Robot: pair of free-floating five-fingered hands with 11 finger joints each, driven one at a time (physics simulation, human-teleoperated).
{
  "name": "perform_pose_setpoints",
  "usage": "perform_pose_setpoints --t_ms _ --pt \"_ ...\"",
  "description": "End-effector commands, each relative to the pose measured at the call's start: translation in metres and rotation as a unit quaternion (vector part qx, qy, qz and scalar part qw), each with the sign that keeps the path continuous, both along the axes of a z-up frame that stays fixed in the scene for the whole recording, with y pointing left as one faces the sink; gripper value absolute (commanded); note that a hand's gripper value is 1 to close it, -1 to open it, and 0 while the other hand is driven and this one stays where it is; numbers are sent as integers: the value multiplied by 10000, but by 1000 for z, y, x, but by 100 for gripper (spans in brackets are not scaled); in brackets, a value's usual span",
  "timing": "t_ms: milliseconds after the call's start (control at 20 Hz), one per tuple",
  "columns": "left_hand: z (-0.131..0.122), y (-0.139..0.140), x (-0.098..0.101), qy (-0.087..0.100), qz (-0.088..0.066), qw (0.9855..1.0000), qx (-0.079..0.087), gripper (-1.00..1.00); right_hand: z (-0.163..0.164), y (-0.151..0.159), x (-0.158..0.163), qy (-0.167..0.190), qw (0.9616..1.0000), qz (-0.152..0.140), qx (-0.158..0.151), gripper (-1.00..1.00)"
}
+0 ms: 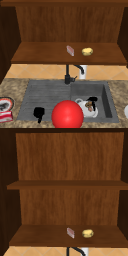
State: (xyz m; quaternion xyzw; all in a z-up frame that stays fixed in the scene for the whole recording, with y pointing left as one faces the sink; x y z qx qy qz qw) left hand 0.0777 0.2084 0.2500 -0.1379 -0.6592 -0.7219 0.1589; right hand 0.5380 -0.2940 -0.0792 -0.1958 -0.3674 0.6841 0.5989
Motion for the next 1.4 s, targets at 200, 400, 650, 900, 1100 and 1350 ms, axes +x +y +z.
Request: perform_pose_setpoints --t_ms 200,400,650,900,1100,1350 --pt "0 0 0 0 0 10000 0 0 -19 0 1 -221 9978 537 -308 -100" --pt "0 0 0 0 0 10000 0 0 -19 10 2 -223 9984 342 -388 -100" --pt "0 0 0 0 0 10000 0 0 -3 17 -2 -533 9965 63 -649 -100" --pt "0 0 0 0 0 10000 0 0 6 36 -14 -810 9910 -63 -1061 -100" --pt "0 0 0 0 0 10000 0 0 10 41 -23 -1170 9828 92 -1422 -100" --pt "0 0 0 0 0 10000 0 0 12 42 -37 -1151 9822 422 -1420 -100"
